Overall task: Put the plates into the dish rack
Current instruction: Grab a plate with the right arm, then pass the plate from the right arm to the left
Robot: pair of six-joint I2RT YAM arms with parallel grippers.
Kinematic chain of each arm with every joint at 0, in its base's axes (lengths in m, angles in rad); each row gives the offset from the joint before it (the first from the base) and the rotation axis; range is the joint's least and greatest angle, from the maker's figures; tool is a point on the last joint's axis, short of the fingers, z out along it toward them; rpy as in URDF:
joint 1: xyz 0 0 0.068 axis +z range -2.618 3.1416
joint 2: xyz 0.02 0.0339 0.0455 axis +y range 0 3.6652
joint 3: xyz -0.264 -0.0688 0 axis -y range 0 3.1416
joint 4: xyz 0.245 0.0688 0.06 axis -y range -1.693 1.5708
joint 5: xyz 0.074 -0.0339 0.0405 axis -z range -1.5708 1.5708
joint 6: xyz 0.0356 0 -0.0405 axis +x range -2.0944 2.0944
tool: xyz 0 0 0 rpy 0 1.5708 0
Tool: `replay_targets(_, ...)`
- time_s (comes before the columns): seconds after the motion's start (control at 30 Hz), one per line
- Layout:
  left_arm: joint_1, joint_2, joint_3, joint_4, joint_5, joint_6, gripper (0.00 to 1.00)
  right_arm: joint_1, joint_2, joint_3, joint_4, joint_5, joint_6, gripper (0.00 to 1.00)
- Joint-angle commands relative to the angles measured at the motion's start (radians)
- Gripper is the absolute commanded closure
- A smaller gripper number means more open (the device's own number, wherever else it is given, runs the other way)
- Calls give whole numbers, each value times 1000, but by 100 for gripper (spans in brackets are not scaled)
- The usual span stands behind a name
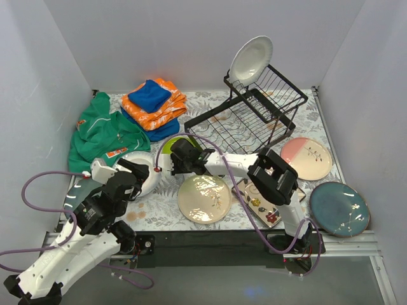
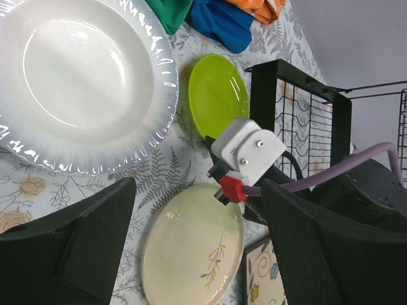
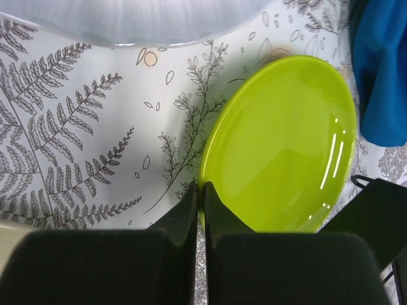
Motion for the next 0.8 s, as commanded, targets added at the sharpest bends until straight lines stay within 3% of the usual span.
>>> replay_targets(0.0,5,-31,-30,32,29,-189,21,2,-100,-25,-12,-71,108,99)
replay_targets(0.33,5,9,-73,140,84,-318,17,2,-221,-53,-1,-189,225,99)
replay_targets(0.77,8,210,-100,320,121,-415,13,-22,-336,-154,44,-261,286,99)
